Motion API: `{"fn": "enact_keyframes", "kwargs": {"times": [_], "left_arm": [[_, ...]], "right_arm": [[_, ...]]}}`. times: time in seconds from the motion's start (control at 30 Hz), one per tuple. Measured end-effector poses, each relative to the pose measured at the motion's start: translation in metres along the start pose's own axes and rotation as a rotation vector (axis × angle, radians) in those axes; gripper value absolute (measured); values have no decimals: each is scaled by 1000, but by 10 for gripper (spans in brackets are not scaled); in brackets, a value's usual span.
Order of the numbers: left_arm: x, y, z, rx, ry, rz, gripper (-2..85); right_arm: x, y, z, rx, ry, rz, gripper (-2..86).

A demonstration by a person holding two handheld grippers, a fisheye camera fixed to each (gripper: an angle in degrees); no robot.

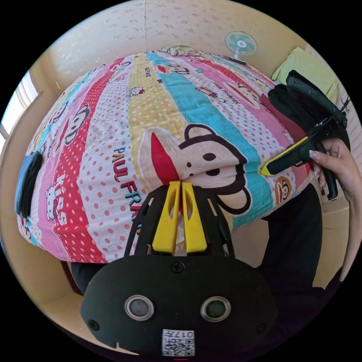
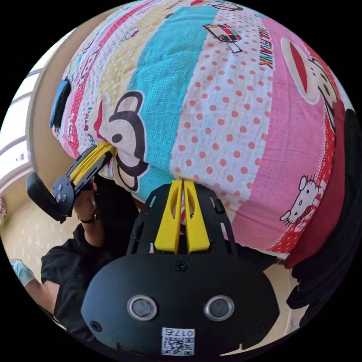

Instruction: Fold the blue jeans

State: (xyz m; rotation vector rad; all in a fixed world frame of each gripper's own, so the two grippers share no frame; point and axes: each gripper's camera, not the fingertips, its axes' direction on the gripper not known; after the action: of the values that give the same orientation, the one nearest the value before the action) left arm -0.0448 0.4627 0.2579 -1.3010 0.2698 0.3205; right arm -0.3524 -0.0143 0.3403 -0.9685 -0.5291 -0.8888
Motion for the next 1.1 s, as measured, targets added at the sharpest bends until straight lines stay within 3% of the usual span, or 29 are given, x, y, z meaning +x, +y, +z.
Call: {"fn": "enact_keyframes", "kwargs": {"times": [0.33, 0.4, 0.5, 0.57, 0.67, 0.77, 0.87, 0.97, 1.1], "left_arm": [[-88, 12, -34, -16, 192, -27, -6], [-119, 20, -48, 5, 190, -75, -4], [-191, 43, -86, 92, 49, -248, 0], [-274, 73, -117, 191, 3, -515, 8], [-380, 124, -143, 369, 170, -794, 38], [-465, 168, -160, 533, 209, -986, 68], [-532, 191, -178, 553, 90, -1127, 121], [-575, 198, -180, 584, 87, -1152, 179], [-589, 198, -161, 614, 103, -1172, 162]], "right_arm": [[12, 13, -7, 64, -266, 191, 5], [-17, 16, -19, 138, -374, 52, 6], [-77, -5, -32, 223, -504, -166, 5], [-127, -34, -35, 179, -436, -297, 6], [-218, -87, -37, 111, -342, -519, 9], [-308, -135, -39, 67, -369, -724, 14], [-395, -176, -36, 45, -294, -857, 27], [-467, -209, -28, 77, -147, -915, 70], [-521, -246, 1, 98, -10, -906, 135]]}}
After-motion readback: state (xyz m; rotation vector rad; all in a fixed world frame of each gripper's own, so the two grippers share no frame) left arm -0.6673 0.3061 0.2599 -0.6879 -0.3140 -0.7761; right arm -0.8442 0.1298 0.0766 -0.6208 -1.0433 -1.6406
